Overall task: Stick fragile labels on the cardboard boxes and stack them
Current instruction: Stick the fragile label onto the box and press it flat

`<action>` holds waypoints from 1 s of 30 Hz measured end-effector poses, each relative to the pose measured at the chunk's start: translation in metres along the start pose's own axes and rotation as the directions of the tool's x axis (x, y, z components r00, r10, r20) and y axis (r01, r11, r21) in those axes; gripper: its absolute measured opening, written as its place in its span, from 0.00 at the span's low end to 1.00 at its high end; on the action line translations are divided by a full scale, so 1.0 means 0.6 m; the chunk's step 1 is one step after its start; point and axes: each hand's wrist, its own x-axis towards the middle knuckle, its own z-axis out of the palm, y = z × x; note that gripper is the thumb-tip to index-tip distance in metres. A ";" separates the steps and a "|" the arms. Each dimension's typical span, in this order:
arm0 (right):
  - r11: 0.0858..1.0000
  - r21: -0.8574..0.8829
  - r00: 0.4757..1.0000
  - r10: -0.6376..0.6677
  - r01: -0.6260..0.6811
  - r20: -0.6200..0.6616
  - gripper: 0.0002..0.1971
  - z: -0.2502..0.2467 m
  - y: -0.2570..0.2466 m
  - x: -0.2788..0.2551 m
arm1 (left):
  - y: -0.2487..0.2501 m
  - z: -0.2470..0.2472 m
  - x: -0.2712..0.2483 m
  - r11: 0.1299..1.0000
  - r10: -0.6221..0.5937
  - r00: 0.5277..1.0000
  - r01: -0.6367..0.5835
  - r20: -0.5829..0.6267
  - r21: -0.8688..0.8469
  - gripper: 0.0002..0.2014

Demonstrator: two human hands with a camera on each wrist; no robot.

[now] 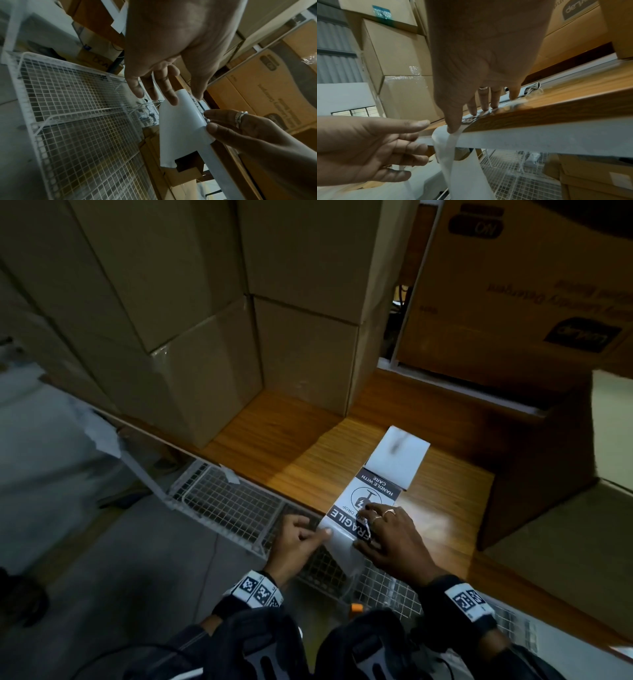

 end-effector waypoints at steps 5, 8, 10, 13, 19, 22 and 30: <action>0.999 0.029 1.000 -0.024 0.025 -0.018 0.29 -0.009 -0.001 -0.014 | -0.002 0.011 0.006 0.999 -0.037 0.992 0.035 0.122 0.021 0.27; 0.999 0.051 1.000 0.003 -0.003 0.003 0.29 -0.013 -0.004 -0.017 | 0.003 0.015 0.006 0.999 0.022 0.993 -0.028 0.117 0.045 0.15; 0.998 0.062 1.000 0.013 -0.013 0.000 0.27 -0.016 -0.006 -0.016 | 0.008 0.015 0.006 0.998 0.037 0.992 -0.042 0.119 0.046 0.13; 0.994 0.113 1.000 0.013 -0.012 -0.010 0.25 -0.028 -0.014 -0.009 | 0.020 0.015 0.012 0.998 0.032 0.985 -0.041 0.167 0.050 0.08; 0.961 0.278 0.997 0.009 0.013 -0.079 0.14 -0.050 -0.034 0.012 | 0.041 0.022 0.008 0.992 0.107 0.975 -0.117 0.194 0.041 0.08; 0.951 0.308 0.993 0.002 0.035 -0.118 0.11 -0.055 -0.034 0.024 | 0.046 0.019 0.007 0.989 0.147 0.970 -0.148 0.192 -0.010 0.10; 0.924 0.376 0.989 -0.005 0.061 -0.149 0.07 -0.067 -0.038 0.039 | 0.061 0.012 0.013 0.966 0.254 0.946 -0.238 0.201 -0.101 0.05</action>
